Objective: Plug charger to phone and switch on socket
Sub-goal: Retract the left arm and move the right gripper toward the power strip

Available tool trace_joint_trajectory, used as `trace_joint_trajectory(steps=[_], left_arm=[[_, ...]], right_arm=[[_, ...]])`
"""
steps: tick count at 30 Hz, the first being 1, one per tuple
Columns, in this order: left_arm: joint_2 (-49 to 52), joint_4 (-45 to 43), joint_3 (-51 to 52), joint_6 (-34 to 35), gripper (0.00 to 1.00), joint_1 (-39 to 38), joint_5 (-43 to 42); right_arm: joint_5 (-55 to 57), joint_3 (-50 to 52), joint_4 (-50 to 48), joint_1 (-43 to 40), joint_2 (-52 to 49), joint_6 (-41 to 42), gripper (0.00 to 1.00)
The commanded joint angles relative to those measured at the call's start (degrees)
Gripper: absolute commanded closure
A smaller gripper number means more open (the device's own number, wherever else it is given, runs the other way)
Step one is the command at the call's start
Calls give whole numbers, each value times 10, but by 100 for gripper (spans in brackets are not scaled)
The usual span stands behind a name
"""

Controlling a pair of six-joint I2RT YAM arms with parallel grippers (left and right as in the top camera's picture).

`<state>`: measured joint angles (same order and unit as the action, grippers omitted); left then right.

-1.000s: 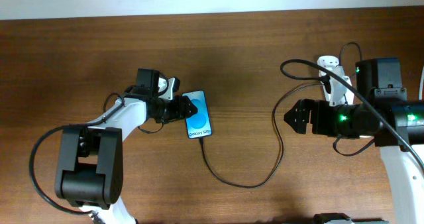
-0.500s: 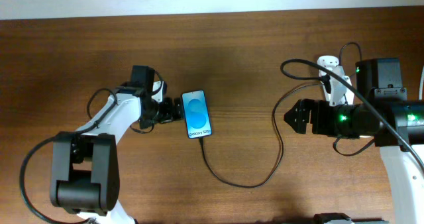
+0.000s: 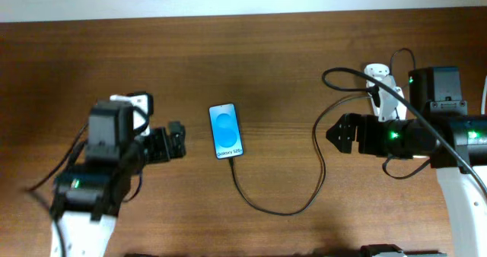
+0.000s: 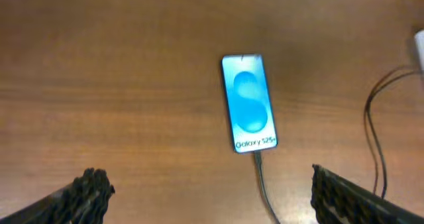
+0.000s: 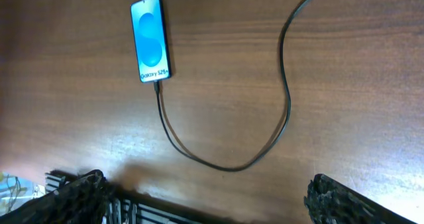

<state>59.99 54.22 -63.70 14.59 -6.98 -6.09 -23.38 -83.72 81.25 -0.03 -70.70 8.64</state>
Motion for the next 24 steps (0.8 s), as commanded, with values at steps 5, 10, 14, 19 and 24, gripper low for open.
trace_joint_trajectory(steps=[5,10,14,19,24], left_arm=[[-254,111,0,1,1,3,74],[-311,149,0,-42,1,3,74],[-405,181,0,-42,1,3,103],[-446,243,0,-40,1,3,139],[-446,242,0,-40,1,3,139]], right_arm=[[1,0,-7,-4,2,-2,2],[1,0,-9,-4,0,-2,2],[0,0,-7,-3,0,-2,2],[1,0,-33,-4,-2,-2,2],[3,0,-140,-4,-2,40,2]])
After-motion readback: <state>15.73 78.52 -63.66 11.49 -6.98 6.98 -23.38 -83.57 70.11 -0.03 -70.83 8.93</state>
